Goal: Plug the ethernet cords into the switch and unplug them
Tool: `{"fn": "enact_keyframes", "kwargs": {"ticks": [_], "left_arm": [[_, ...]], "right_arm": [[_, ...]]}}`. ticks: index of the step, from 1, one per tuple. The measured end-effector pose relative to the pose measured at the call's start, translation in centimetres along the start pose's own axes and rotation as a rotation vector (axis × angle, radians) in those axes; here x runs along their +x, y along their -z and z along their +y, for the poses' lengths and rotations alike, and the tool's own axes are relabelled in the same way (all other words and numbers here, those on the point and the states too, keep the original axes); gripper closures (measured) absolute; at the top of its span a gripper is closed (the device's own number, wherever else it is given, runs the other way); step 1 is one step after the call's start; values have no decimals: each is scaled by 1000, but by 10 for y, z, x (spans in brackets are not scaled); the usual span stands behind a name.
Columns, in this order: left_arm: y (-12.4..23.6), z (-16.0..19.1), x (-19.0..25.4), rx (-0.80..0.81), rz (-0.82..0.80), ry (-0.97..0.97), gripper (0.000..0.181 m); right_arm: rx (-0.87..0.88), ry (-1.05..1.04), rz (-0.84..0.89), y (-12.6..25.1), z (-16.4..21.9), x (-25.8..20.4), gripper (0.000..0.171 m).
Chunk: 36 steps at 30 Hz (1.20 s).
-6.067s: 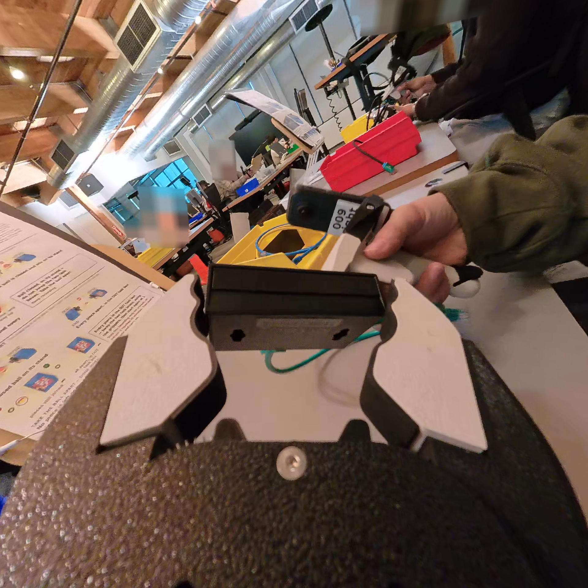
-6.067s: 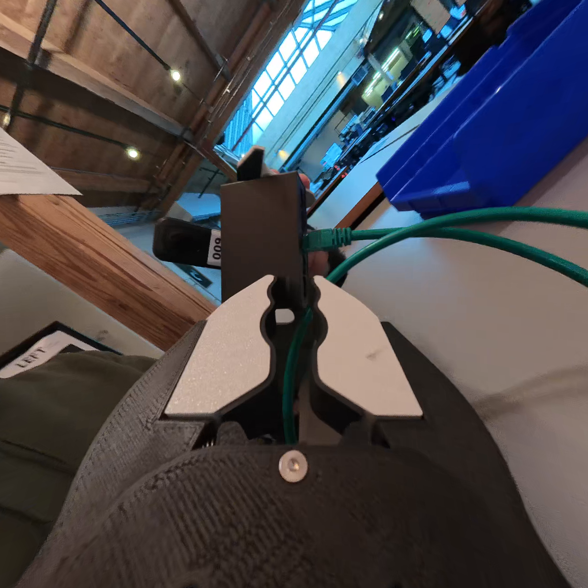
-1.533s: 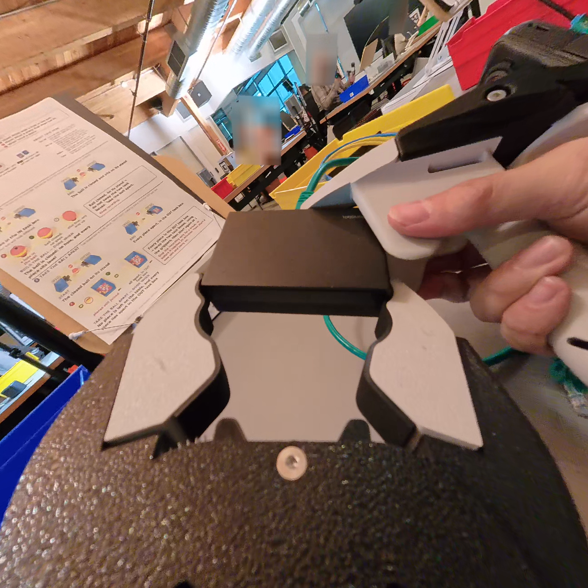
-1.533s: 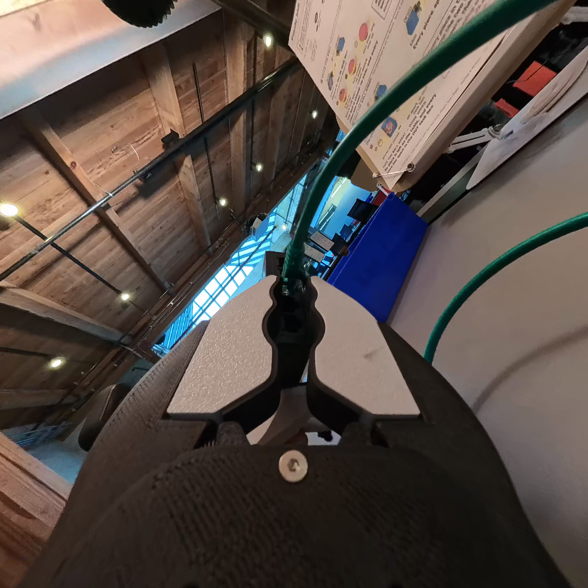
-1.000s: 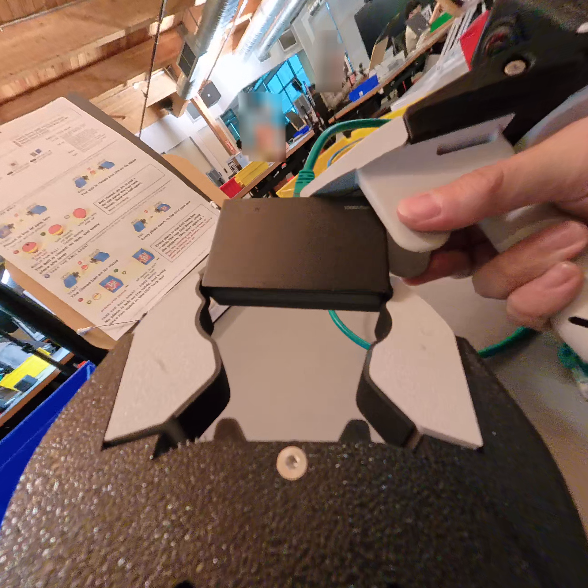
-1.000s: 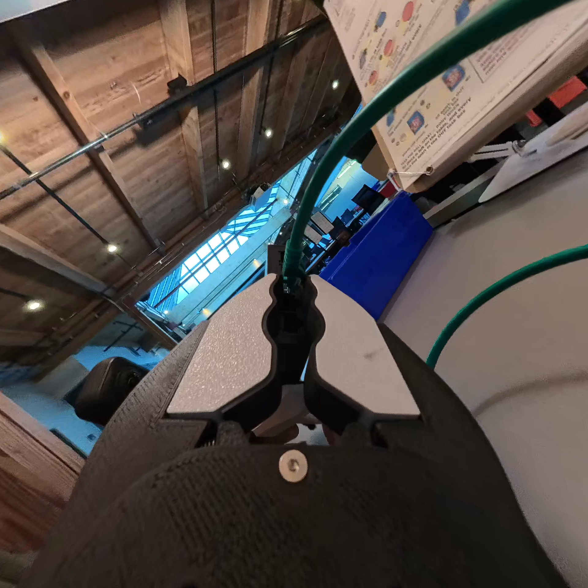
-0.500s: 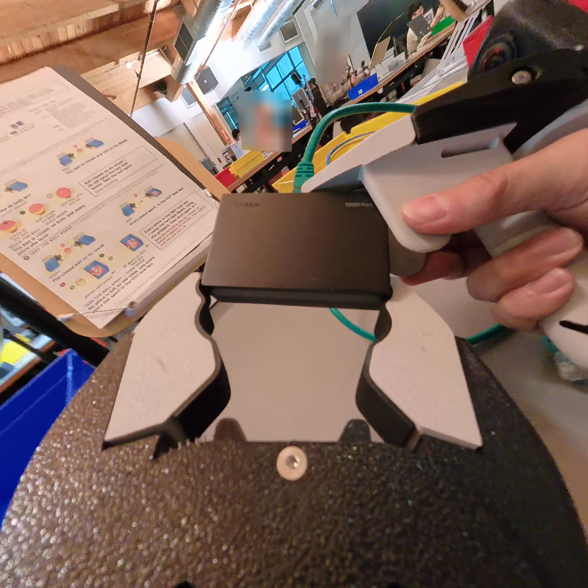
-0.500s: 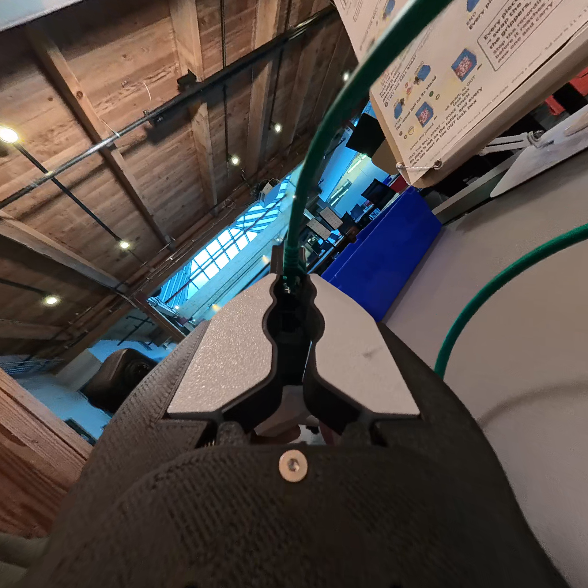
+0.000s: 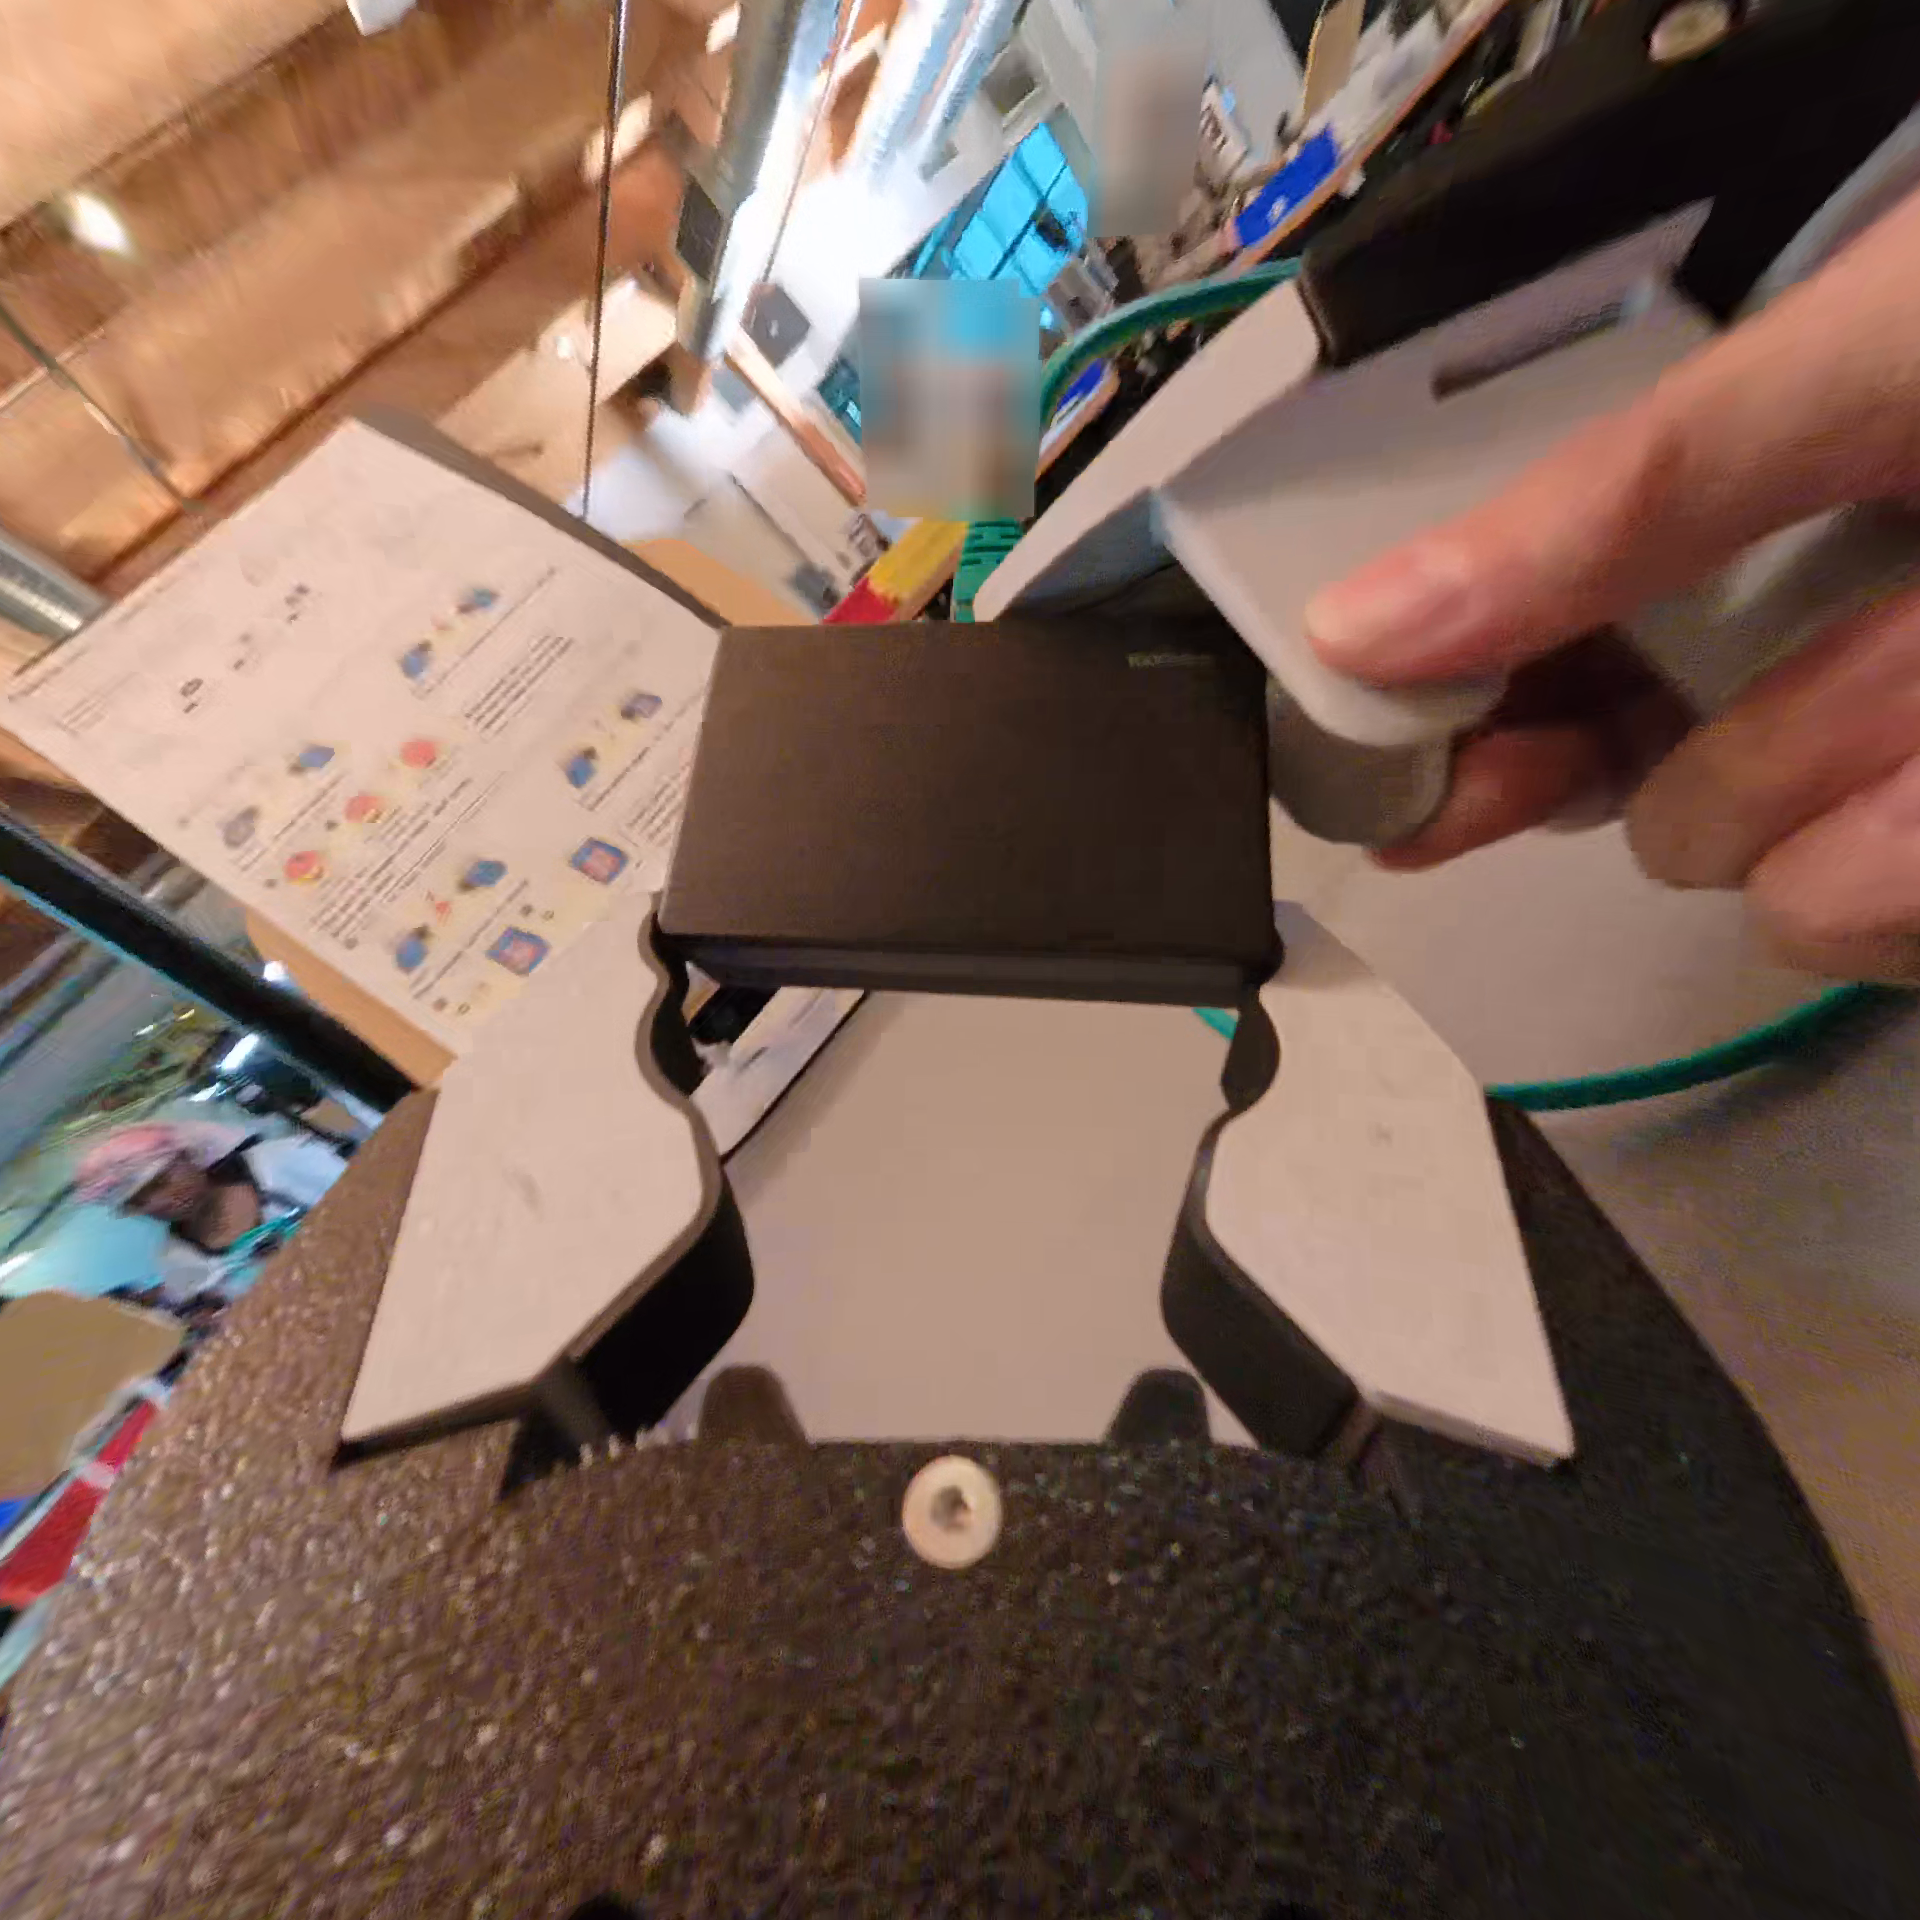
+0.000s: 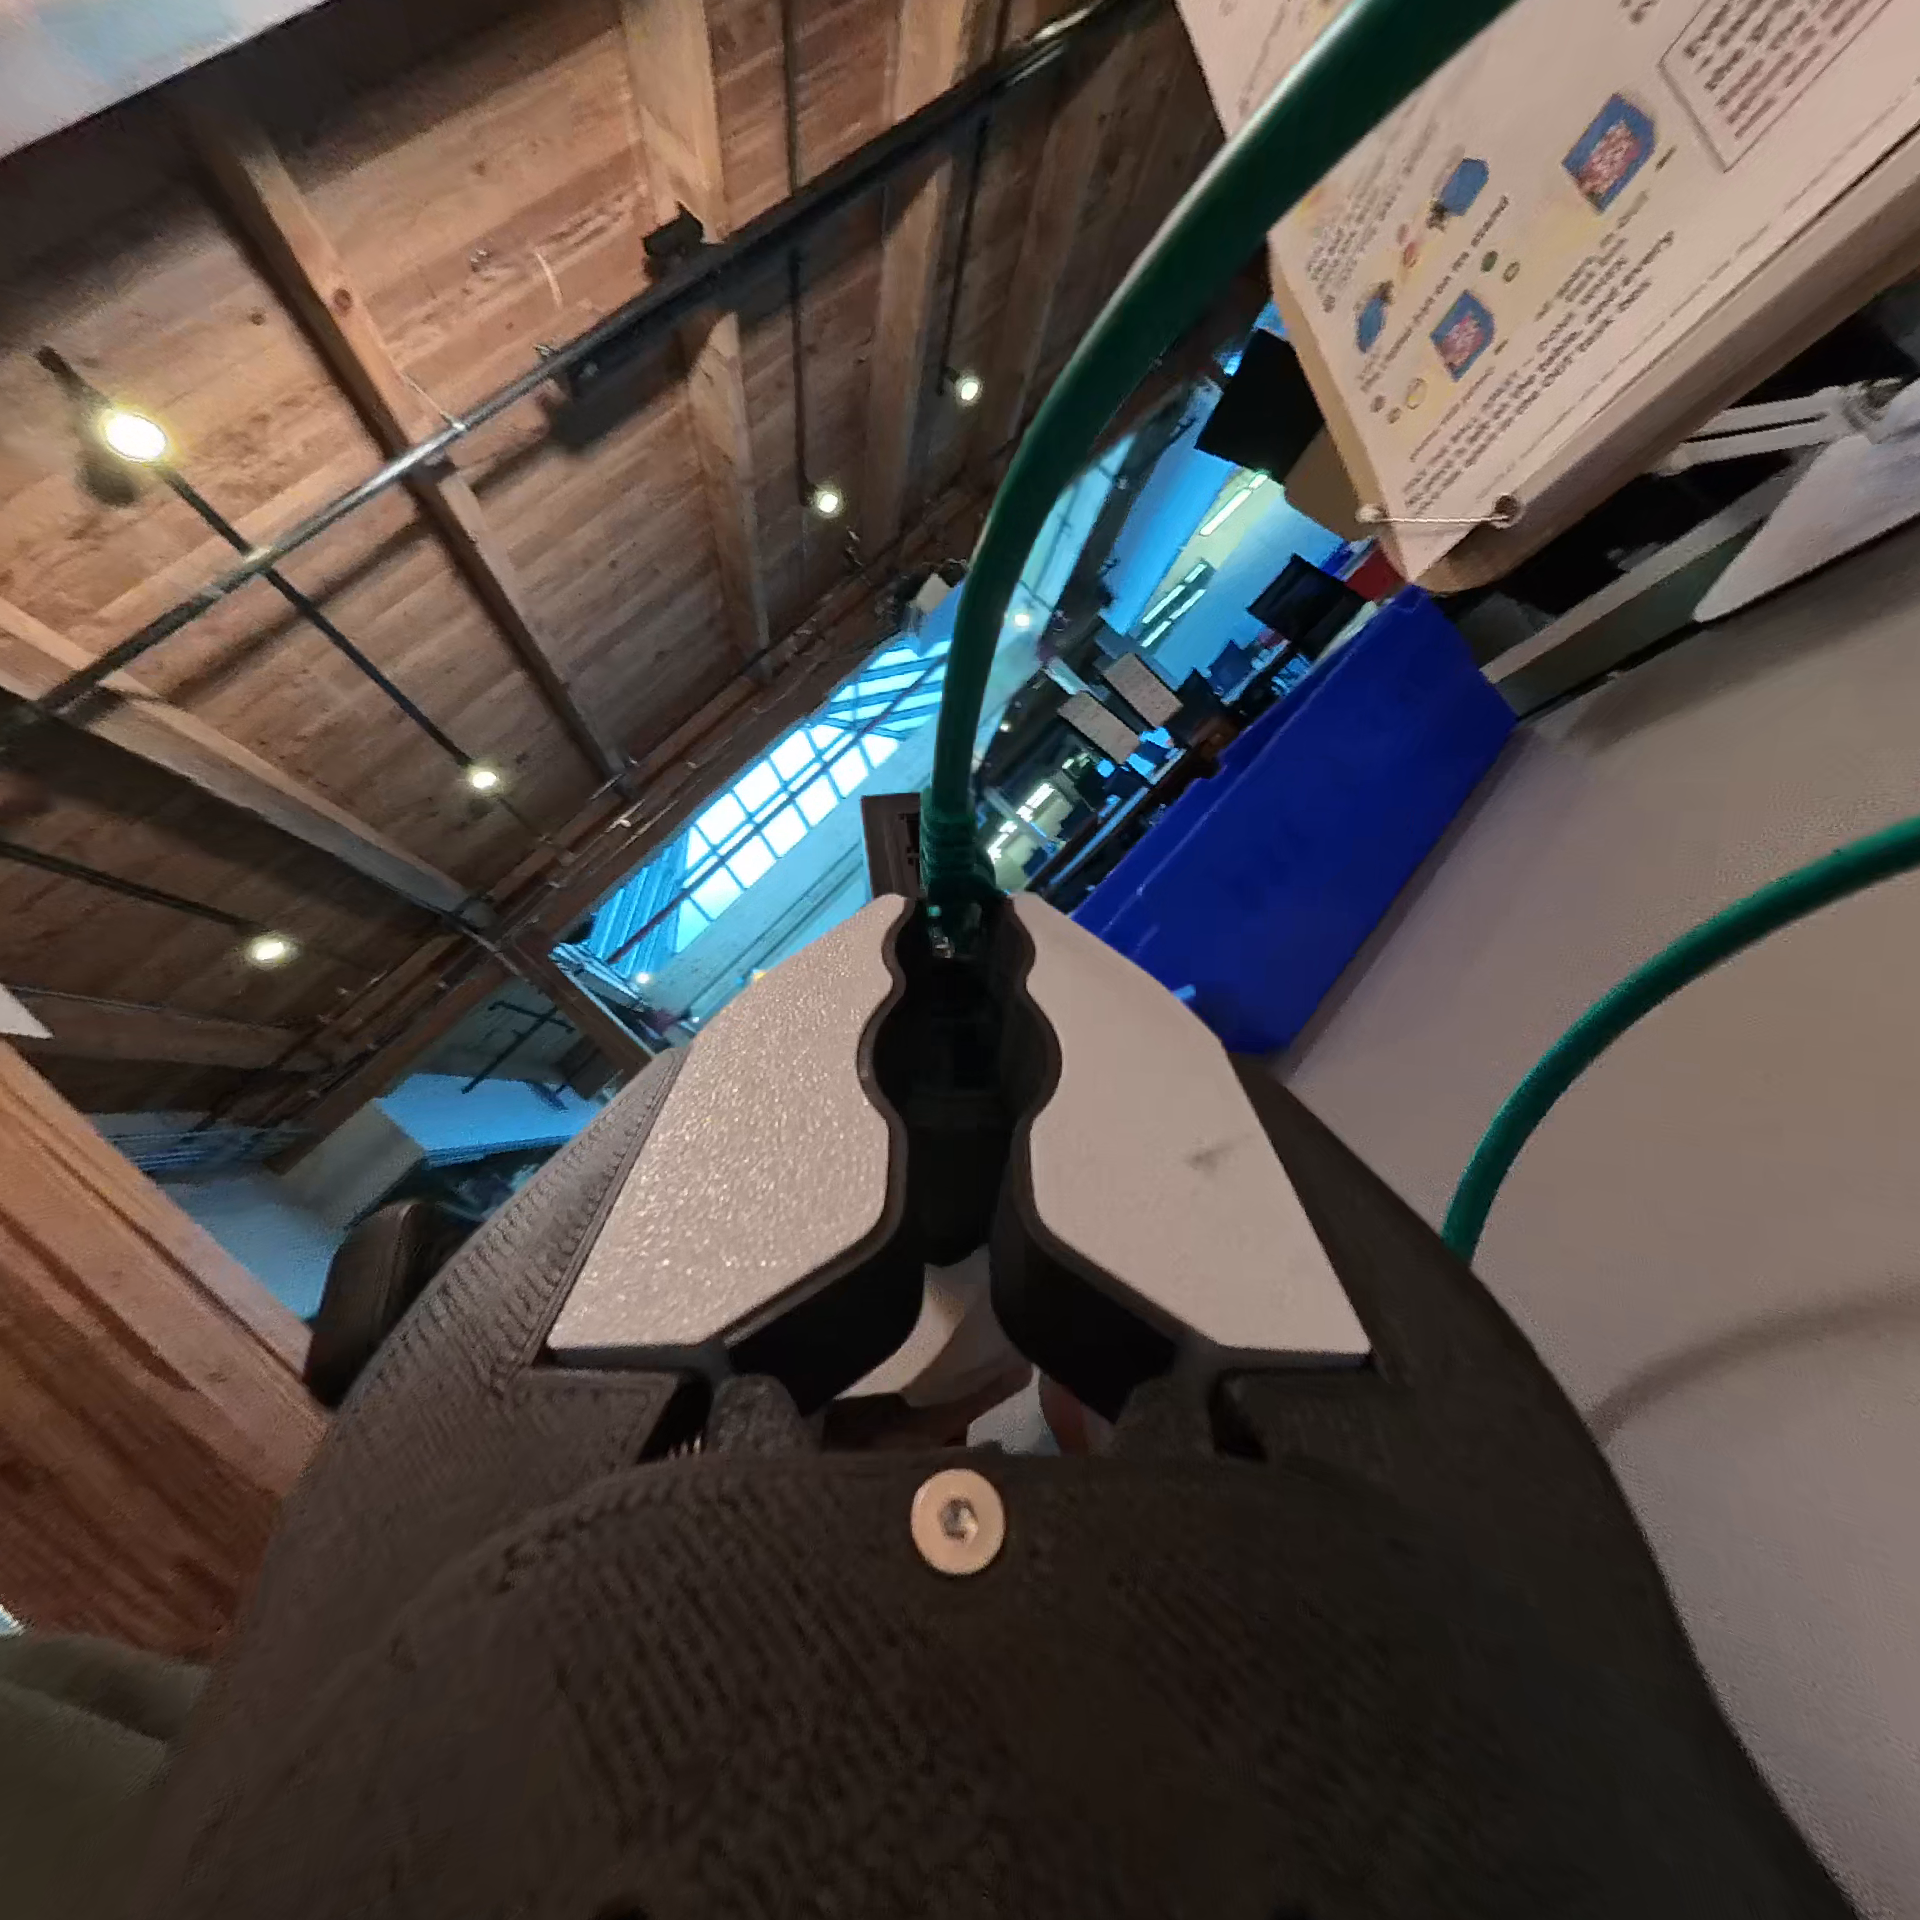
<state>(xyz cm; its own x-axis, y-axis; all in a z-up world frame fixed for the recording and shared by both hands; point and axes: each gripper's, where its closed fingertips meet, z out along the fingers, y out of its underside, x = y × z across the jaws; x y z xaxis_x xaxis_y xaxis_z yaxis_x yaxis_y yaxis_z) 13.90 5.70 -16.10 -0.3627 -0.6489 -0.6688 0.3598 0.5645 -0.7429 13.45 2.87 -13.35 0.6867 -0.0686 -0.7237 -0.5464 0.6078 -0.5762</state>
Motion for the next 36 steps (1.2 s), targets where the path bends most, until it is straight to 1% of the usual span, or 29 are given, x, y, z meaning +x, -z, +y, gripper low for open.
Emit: {"fn": "enact_keyframes", "kwargs": {"ticks": [3, 5, 7, 9, 12, 14, 18, 25, 27, 30, 32, 34, 36], "left_arm": [[1, 3, 2, 26, 51, 121, 81], [0, 4, 5, 23, 78, 207, 81], [2, 6, 4, 26, 31, 172, 81], [3, 6, 5, 24, 32, 156, 81], [3, -1, 4, 39, 16, 136, 81], [4, -2, 2, 45, 10, 120, 81], [5, 1, 2, 44, 24, 108, 81], [7, -1, 6, 79, 105, 114, 81], [7, 1, 8, 77, 112, 115, 81], [5, 5, 9, 44, 82, 57, 81], [4, 4, 8, 38, 61, 51, 81], [5, 3, 5, 57, 38, 38, 81], [7, -1, 3, 84, 32, 31, 81]], "right_arm": [[-36, 54, 20, -3, 3, 0, 158], [-27, 46, 43, -3, 3, 4, 158], [-38, 64, 56, -5, 5, 4, 158], [-78, 80, 76, -3, 6, 5, 158], [-22, 86, 71, -2, 3, 1, 157], [6, 22, 31, -2, 4, -1, 158], [4, -31, 13, -3, 7, 1, 158], [-16, -122, -17, -1, 10, 6, 159], [-21, -105, -5, 0, 12, 7, 159], [-26, -61, 31, 2, 13, 12, 163], [-28, -19, 24, 2, 12, 11, 163], [-51, 52, 15, 0, 11, 7, 163], [-61, 44, -7, -1, 11, 3, 163]]}}
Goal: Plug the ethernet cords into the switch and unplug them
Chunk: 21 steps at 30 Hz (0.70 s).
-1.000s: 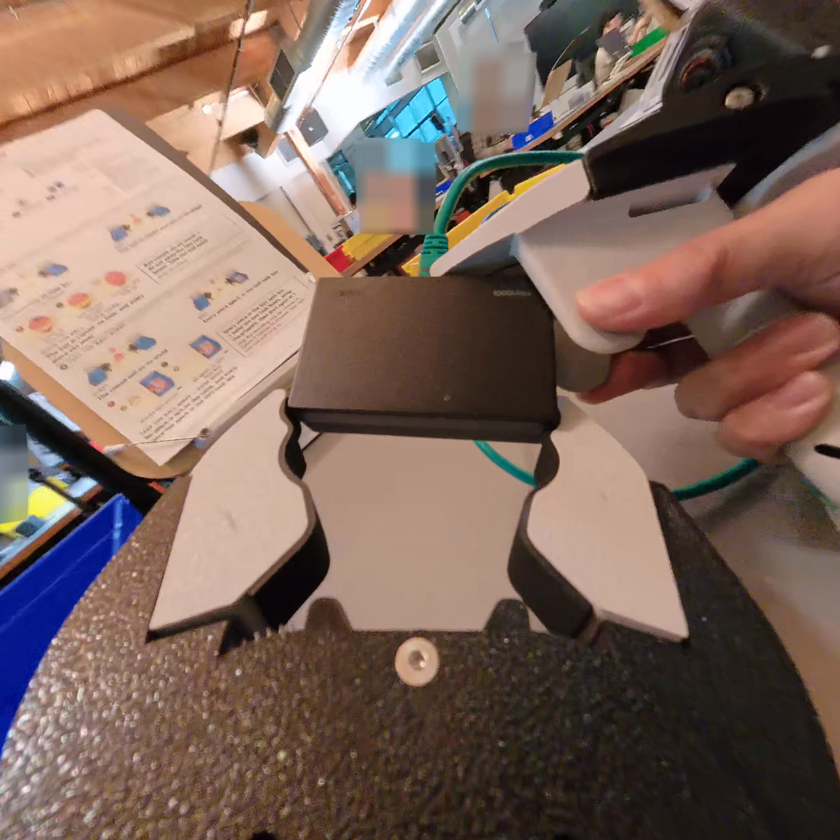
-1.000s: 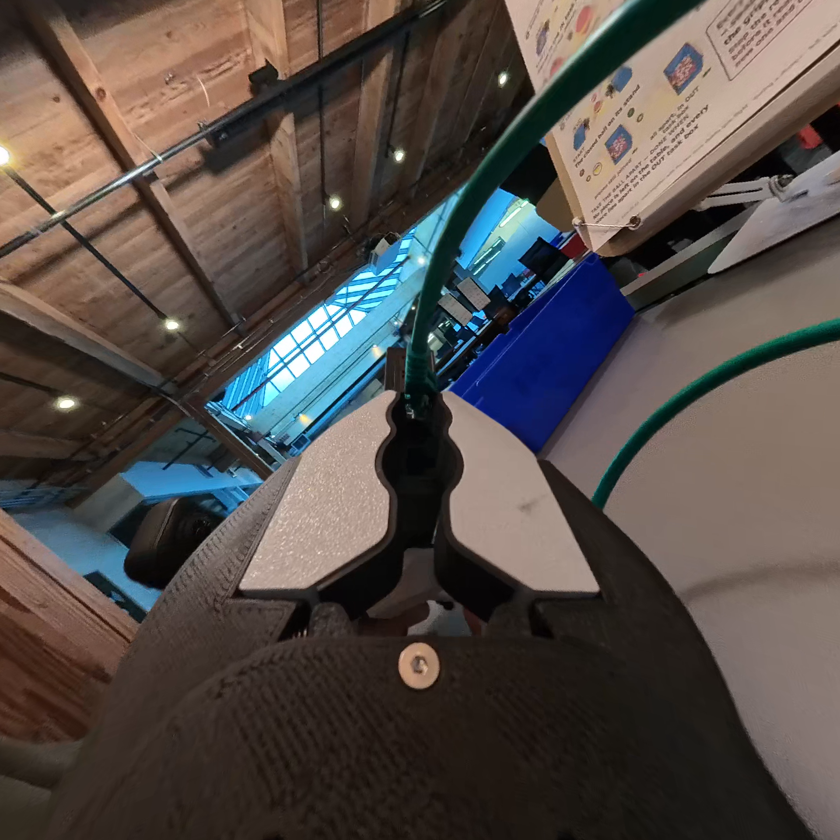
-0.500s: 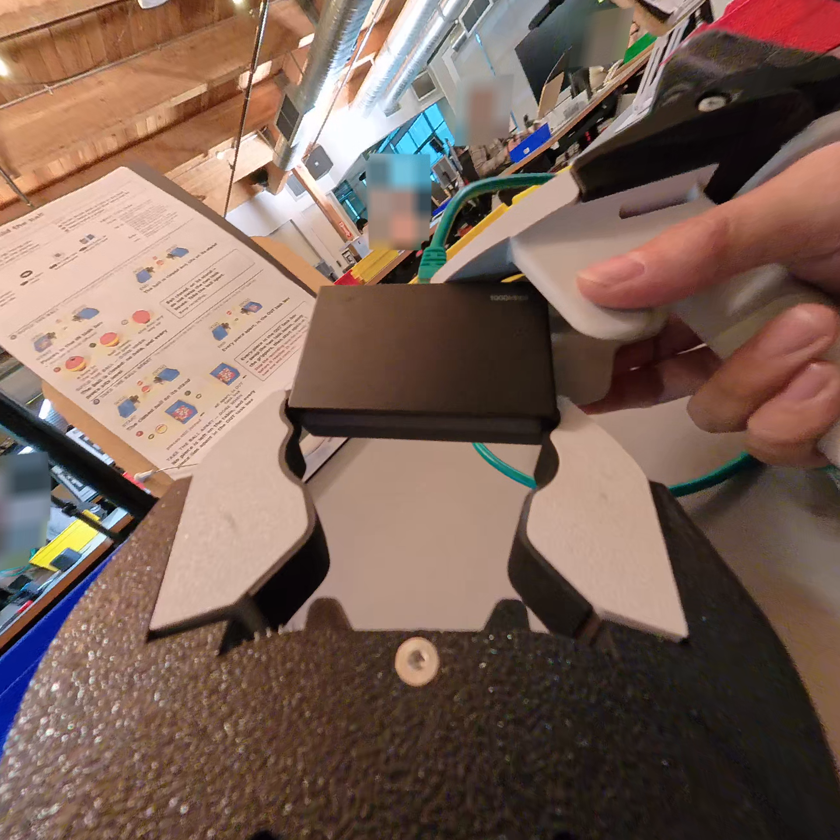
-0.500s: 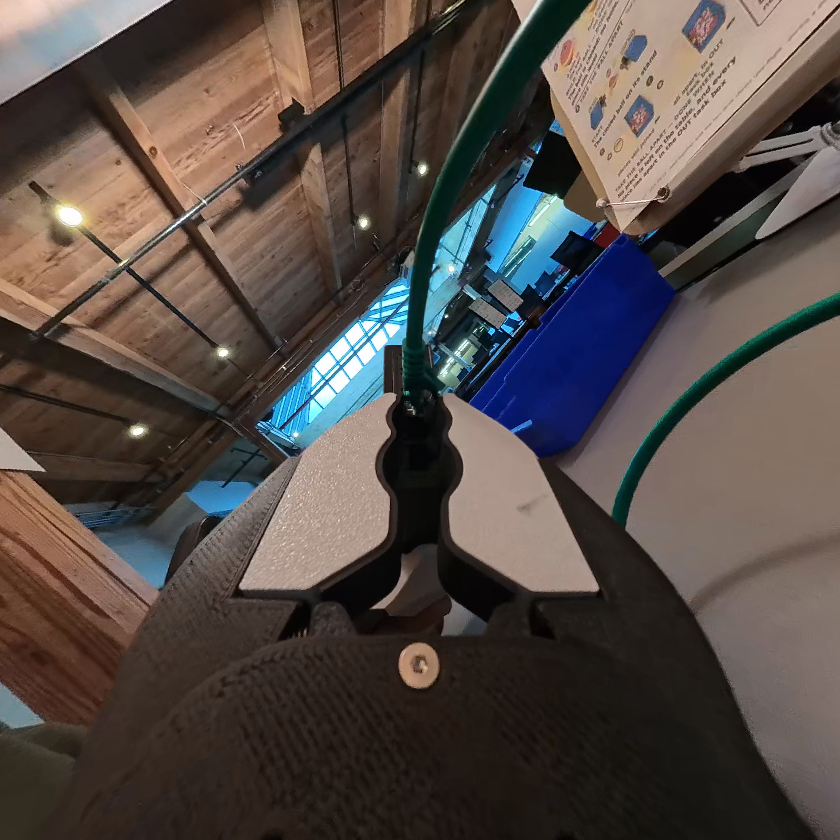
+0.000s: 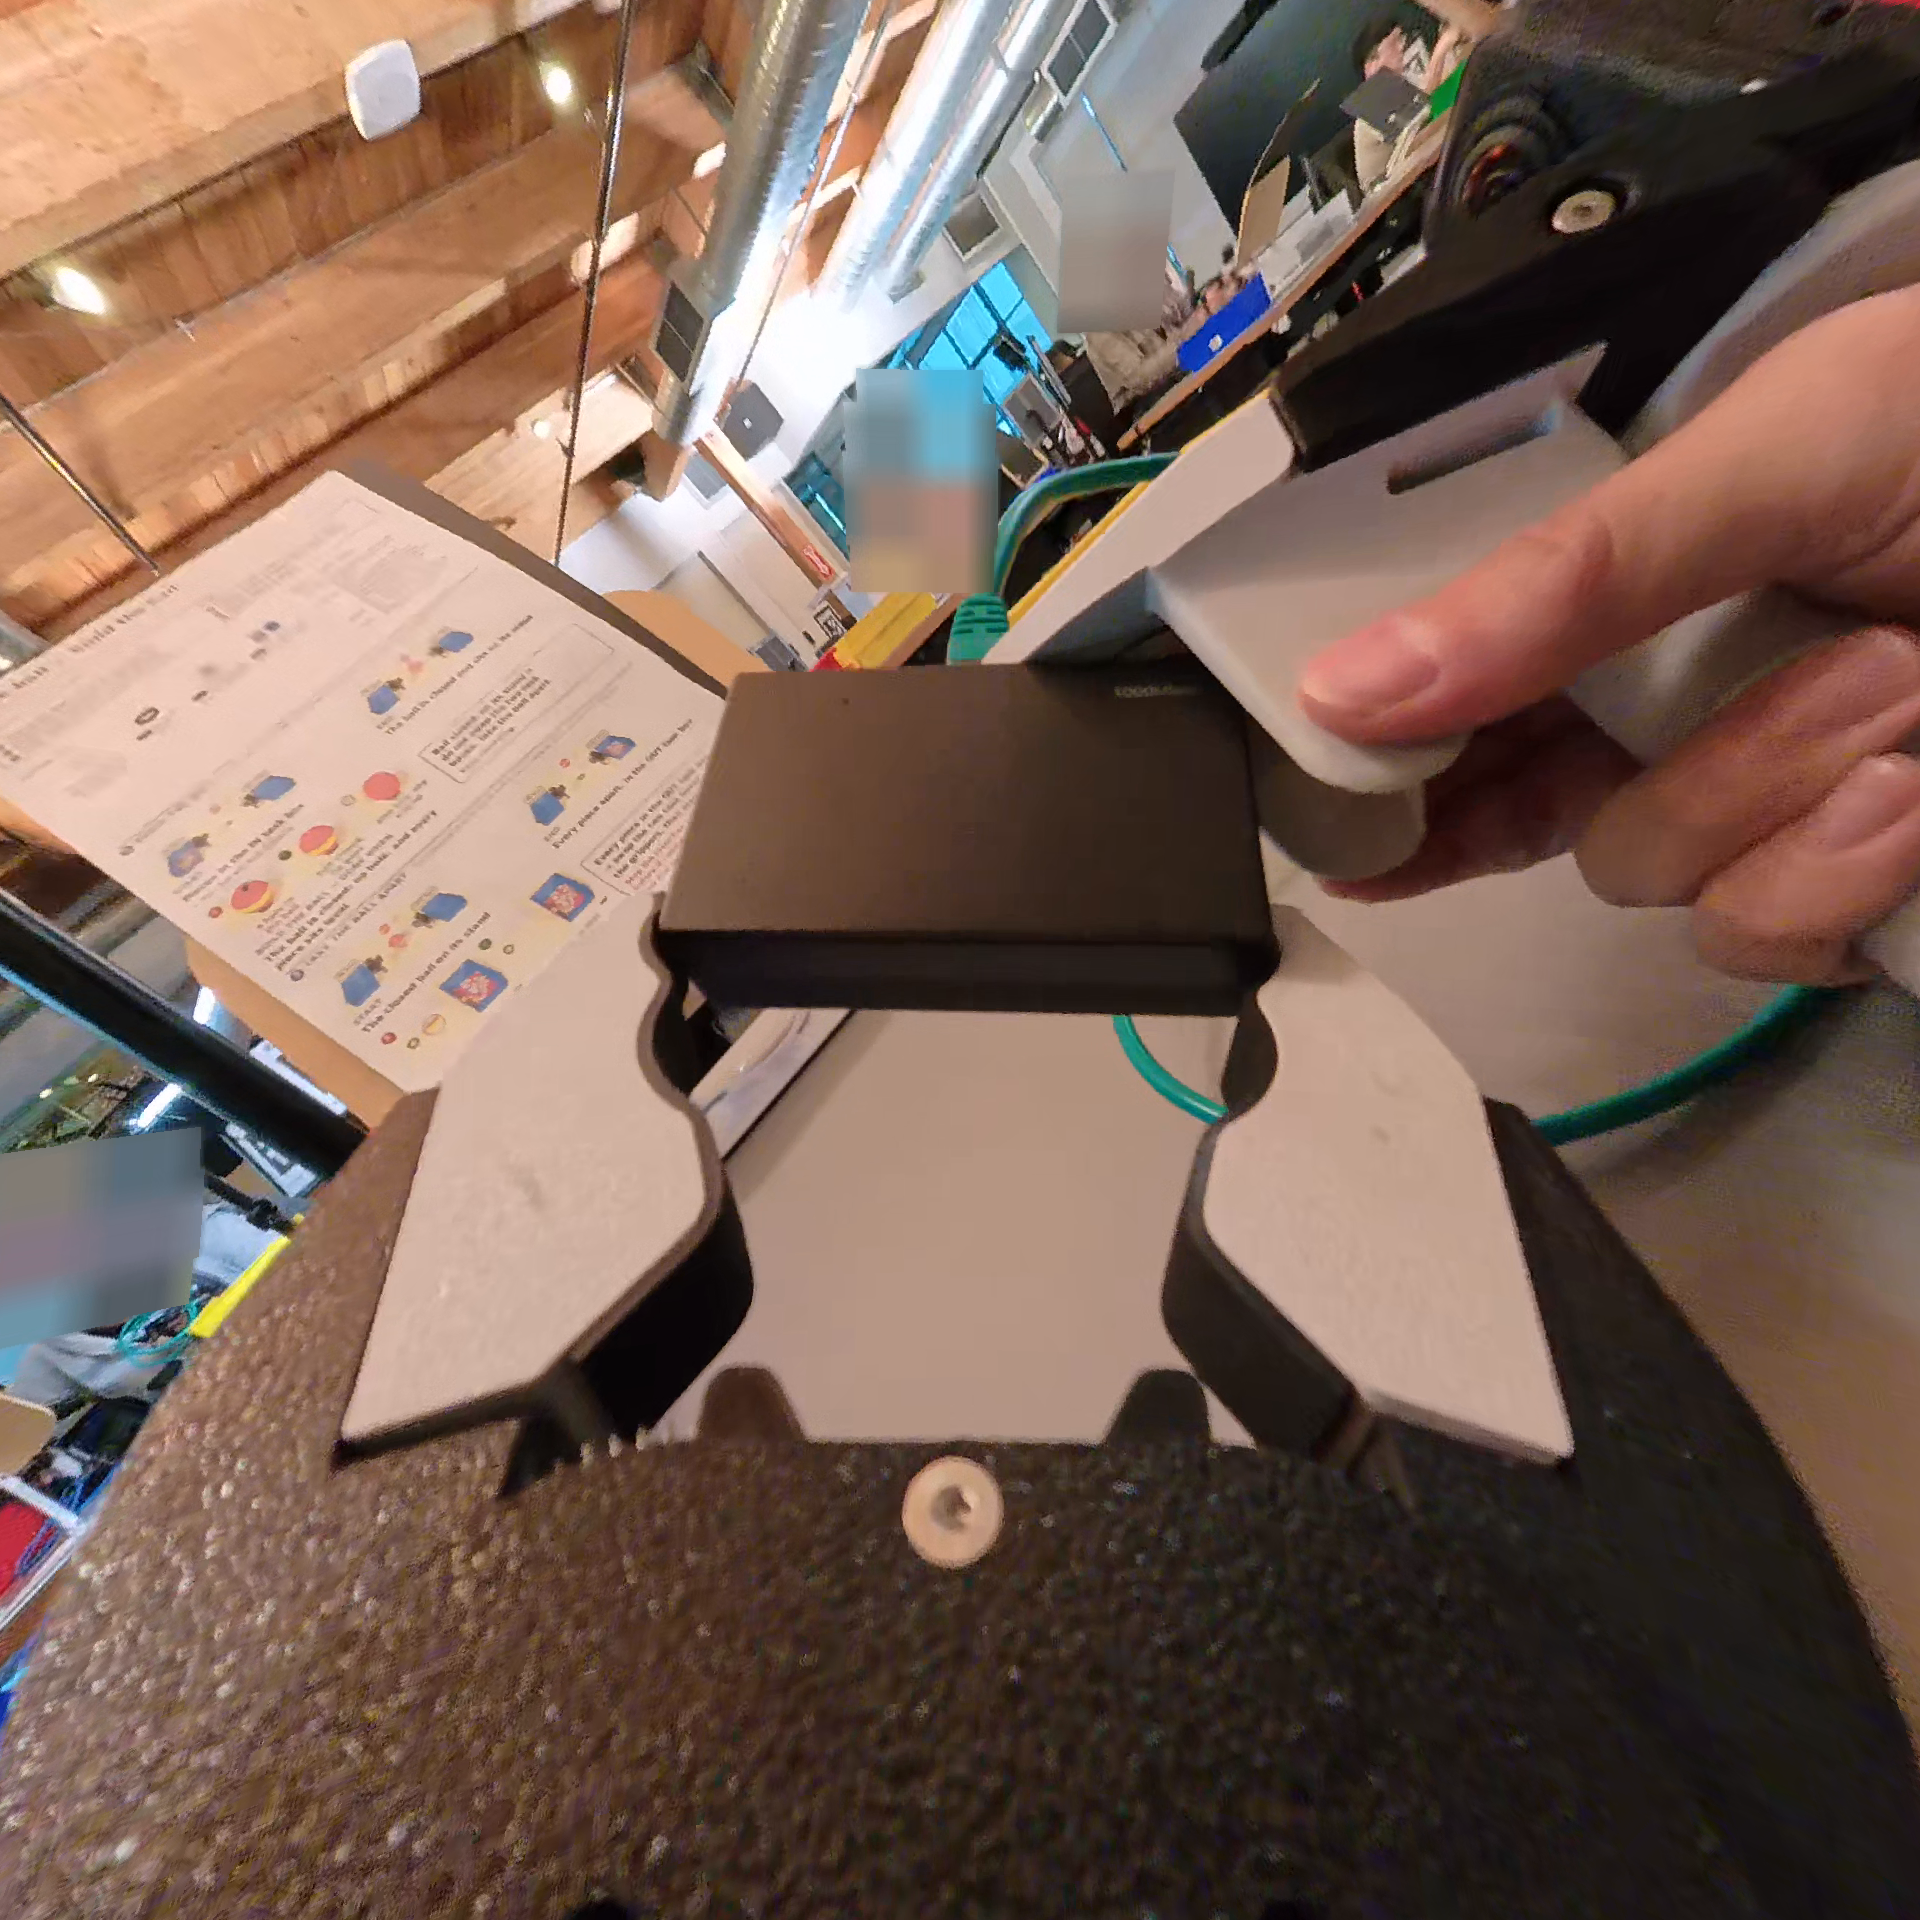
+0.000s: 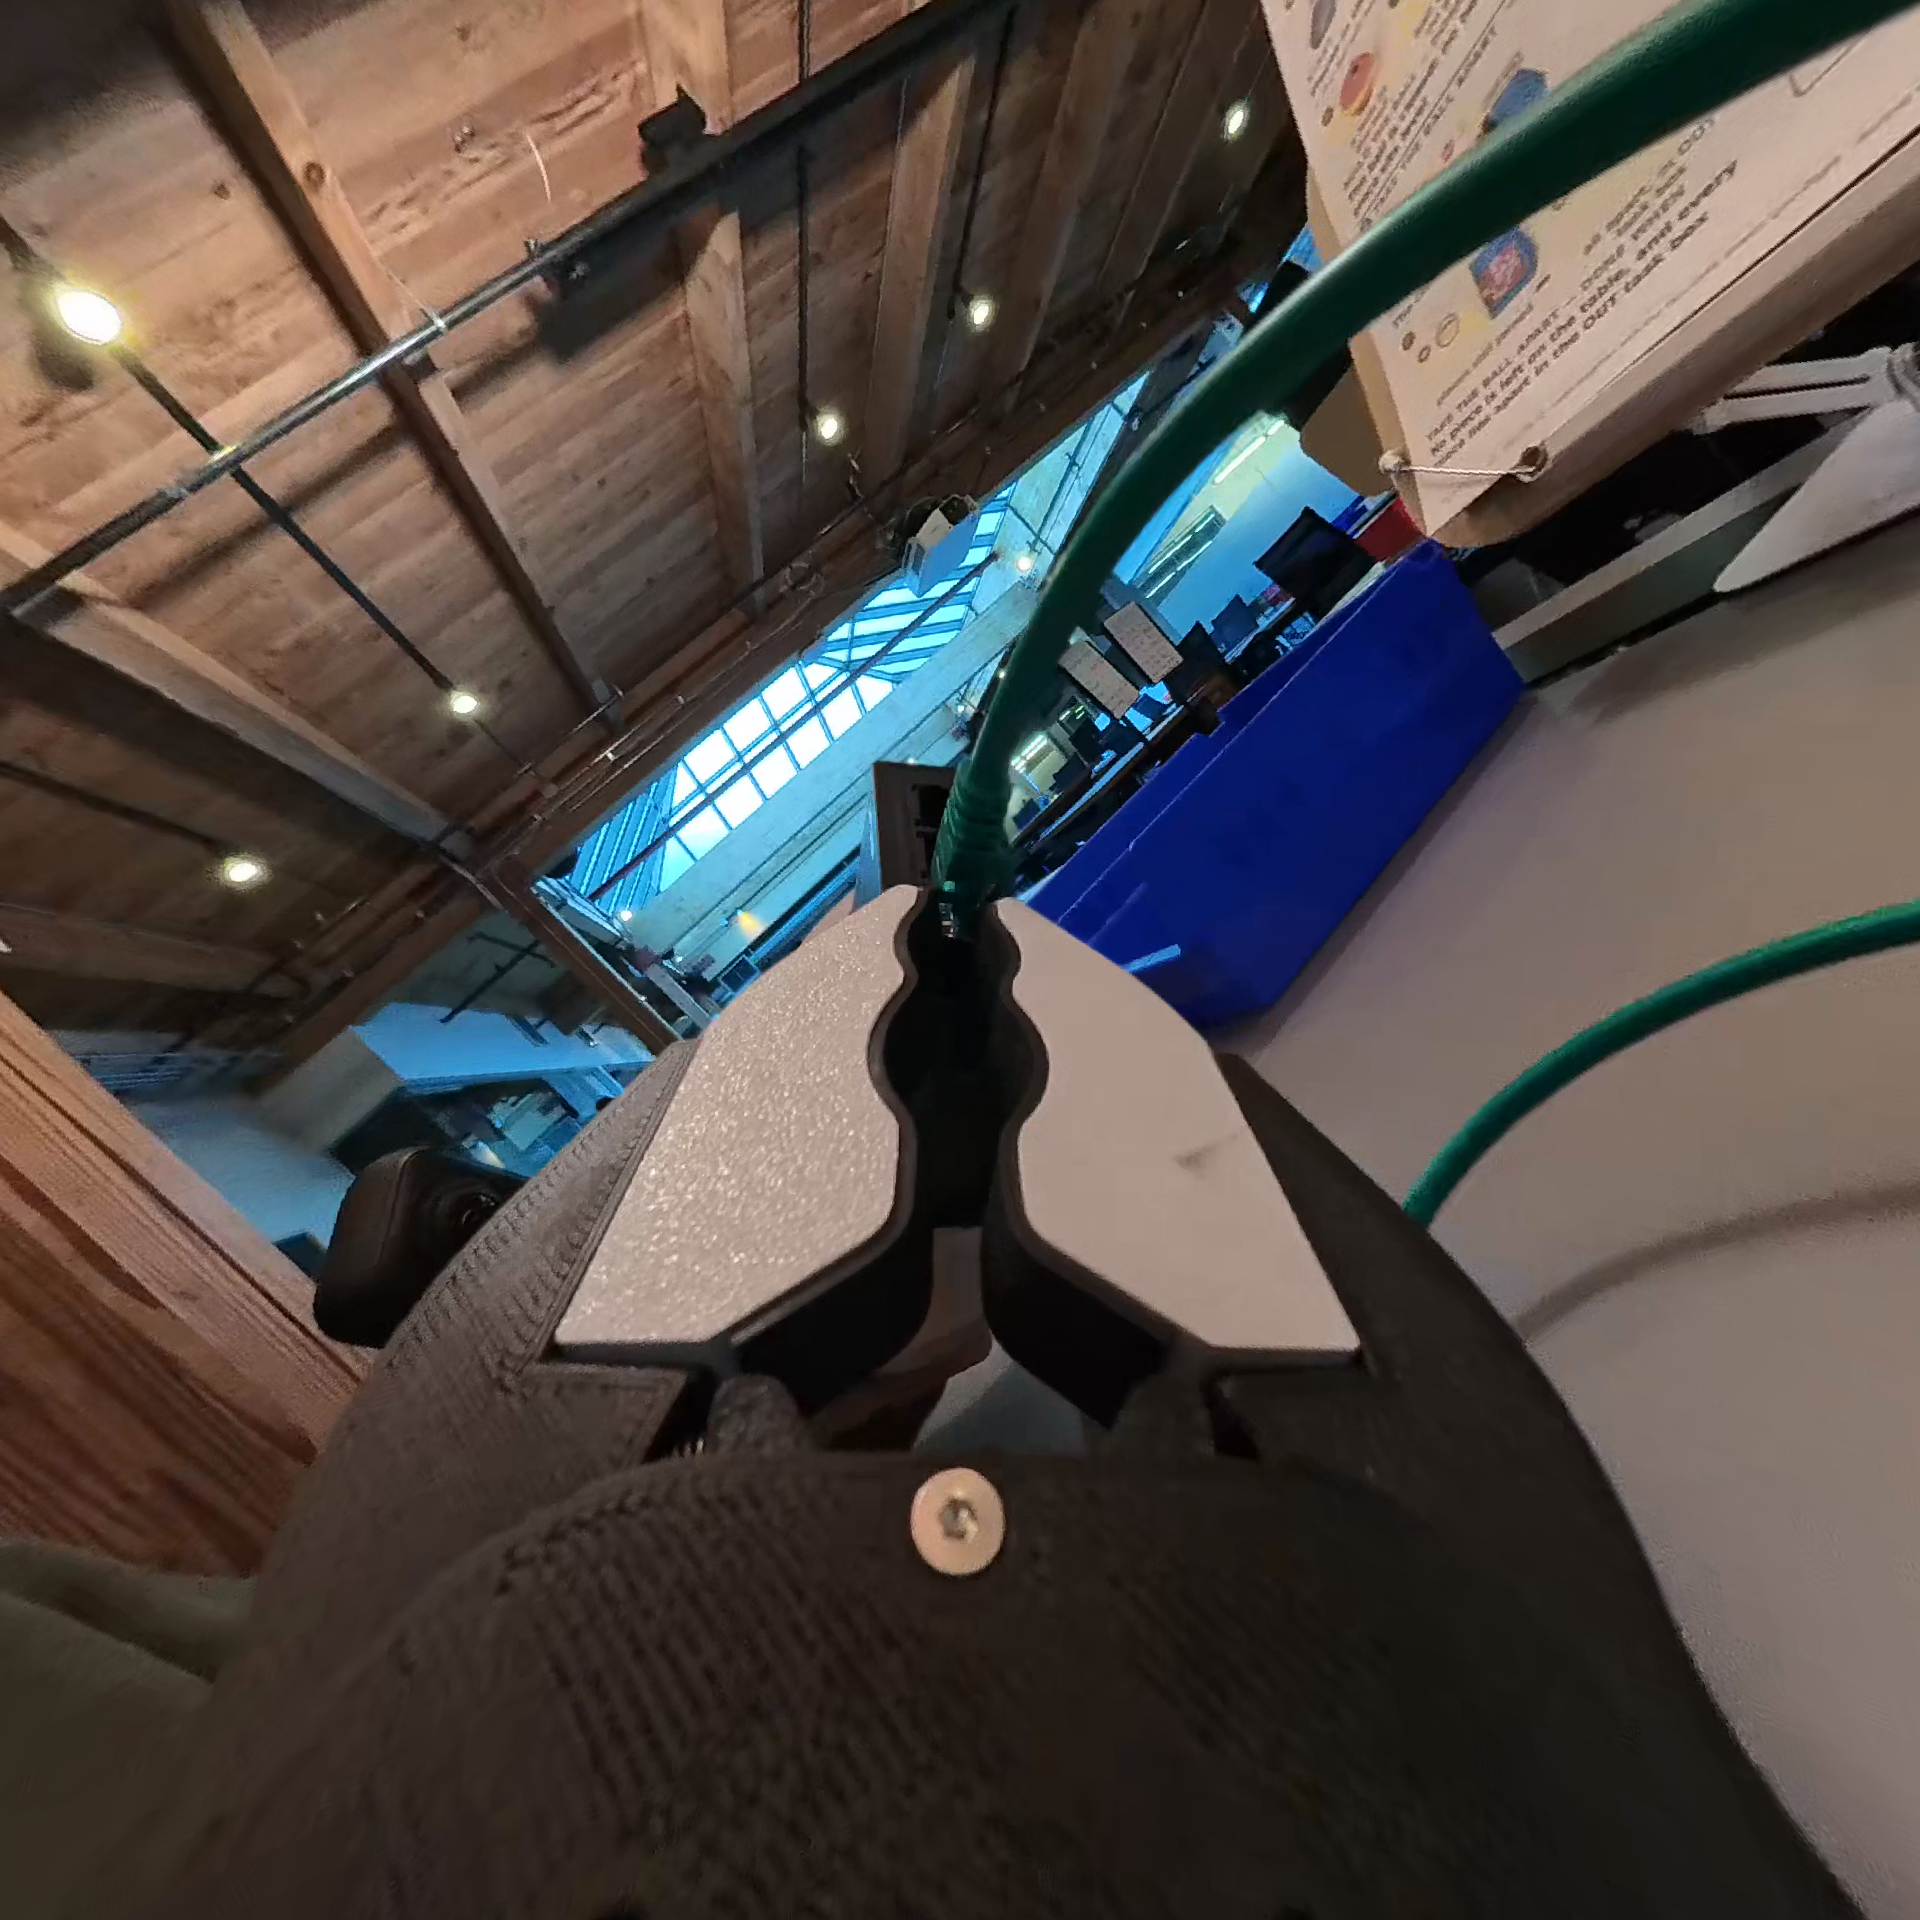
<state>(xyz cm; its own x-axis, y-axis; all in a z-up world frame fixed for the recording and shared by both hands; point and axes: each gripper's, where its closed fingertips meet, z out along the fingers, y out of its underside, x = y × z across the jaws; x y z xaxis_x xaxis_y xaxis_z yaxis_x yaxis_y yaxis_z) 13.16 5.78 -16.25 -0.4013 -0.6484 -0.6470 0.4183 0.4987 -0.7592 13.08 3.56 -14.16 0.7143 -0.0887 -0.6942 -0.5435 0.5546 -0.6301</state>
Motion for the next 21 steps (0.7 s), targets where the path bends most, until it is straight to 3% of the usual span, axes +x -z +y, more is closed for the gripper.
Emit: {"fn": "enact_keyframes", "kwargs": {"ticks": [6, 10, 17, 21], "left_arm": [[-1, 1, 1, 13, 31, 87, 81], [5, -15, -11, 25, -66, -209, 81], [7, -12, -12, 59, -65, -130, 81], [11, -22, -12, 117, -74, -117, 81]], "right_arm": [[-43, 132, 50, -1, -1, -2, 163], [7, 12, -50, -2, -5, -13, 163], [2, 51, -33, -4, -2, -16, 163], [22, 65, -109, -5, -5, -24, 163]]}}
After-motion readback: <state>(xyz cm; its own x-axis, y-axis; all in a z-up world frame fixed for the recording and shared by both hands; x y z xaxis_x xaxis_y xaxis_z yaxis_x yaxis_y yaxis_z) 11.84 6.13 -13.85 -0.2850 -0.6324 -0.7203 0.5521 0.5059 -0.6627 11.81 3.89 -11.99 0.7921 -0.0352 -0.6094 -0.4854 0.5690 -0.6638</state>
